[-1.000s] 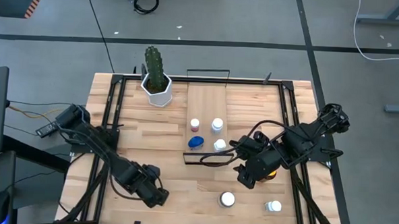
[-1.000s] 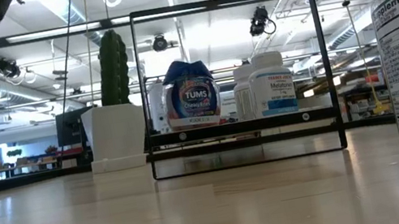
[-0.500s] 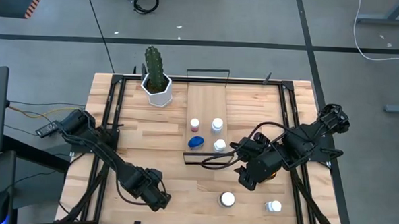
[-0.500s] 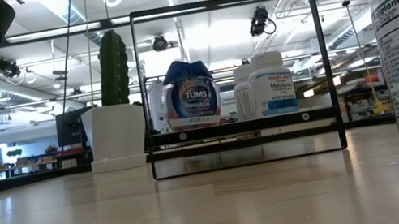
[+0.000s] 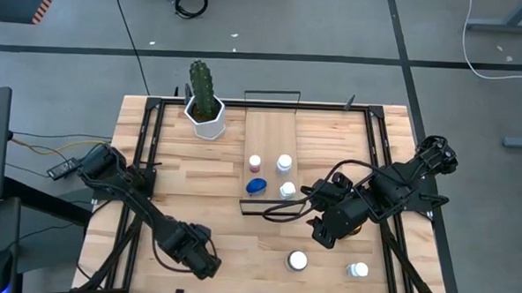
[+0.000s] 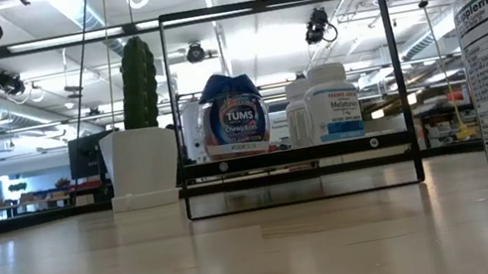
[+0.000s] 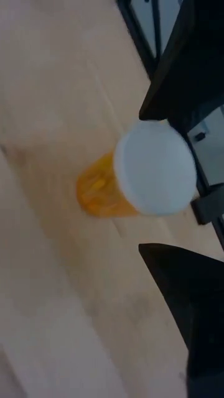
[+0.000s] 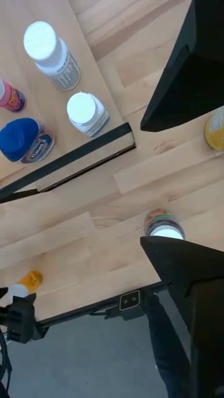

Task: Pick and place medicine bottles onto shelf by color
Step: Put the orange medicine bottle on the shelf

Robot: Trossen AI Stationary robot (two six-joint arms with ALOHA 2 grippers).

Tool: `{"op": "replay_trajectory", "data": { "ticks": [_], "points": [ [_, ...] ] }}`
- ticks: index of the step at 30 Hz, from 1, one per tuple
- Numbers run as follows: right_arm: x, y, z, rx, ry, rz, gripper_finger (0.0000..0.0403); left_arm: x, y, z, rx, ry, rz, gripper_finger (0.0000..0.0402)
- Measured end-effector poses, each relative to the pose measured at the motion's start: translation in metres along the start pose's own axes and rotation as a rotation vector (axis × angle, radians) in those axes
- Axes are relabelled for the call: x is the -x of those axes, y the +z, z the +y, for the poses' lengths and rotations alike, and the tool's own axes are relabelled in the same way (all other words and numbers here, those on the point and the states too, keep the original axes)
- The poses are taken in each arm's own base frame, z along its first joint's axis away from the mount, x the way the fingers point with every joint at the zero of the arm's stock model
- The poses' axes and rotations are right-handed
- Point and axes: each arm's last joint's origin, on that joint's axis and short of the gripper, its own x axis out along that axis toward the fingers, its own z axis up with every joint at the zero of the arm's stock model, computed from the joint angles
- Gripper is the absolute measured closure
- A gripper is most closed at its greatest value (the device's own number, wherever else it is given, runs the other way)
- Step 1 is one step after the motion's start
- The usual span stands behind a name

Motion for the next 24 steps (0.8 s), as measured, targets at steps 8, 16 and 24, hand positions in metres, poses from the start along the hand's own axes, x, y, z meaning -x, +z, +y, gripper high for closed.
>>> {"op": "replay_trajectory", "data": {
  "ticks": [8, 16, 24],
  "points": [
    [0.0000, 0.0003, -0.0001, 0.013, -0.006, -0.009, 0.0107, 0.0000, 0.0011, 0.0002, -0.003, 0.004, -0.002, 0.0074],
    [0.0000, 0.0003, -0.0001, 0.013, -0.006, -0.009, 0.0107, 0.0000, 0.0012, -0.0001, -0.004, 0.001, -0.002, 0.0127],
    [0.0000, 0.0003, -0.0002, 0.013, -0.006, -0.009, 0.0107, 0.0000, 0.0011, -0.0001, -0.005, 0.001, -0.002, 0.0172]
  ]
}}
